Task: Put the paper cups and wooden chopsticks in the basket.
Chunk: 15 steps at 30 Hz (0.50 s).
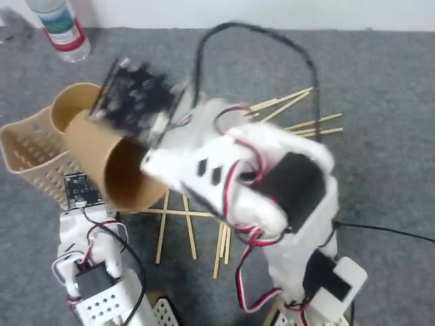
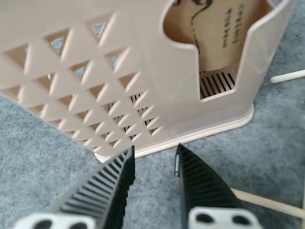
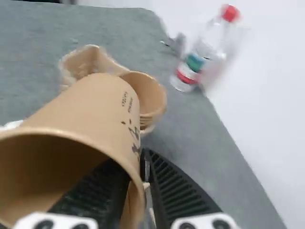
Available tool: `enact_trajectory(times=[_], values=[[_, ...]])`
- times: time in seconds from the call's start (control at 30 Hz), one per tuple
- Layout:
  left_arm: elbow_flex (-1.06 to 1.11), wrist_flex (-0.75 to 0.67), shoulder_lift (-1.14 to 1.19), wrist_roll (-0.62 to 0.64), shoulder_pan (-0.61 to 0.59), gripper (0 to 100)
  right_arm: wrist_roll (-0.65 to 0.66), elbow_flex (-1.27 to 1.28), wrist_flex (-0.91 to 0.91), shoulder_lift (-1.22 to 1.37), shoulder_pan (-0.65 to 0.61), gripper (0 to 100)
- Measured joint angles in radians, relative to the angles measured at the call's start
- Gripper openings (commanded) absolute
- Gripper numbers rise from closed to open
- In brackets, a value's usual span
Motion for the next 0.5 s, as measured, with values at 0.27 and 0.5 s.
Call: enact_trajectory(times=[0.27,0.5], values=[[0.000,0.000,0.000,0.000,0.002,14,-0.002,0.037,-0.189,0.078,-0.041,0.6],[0.000,0.000,0.000,0.000,0.000,14,-0.002,0.038,-0.394,0.279,0.006,0.6]])
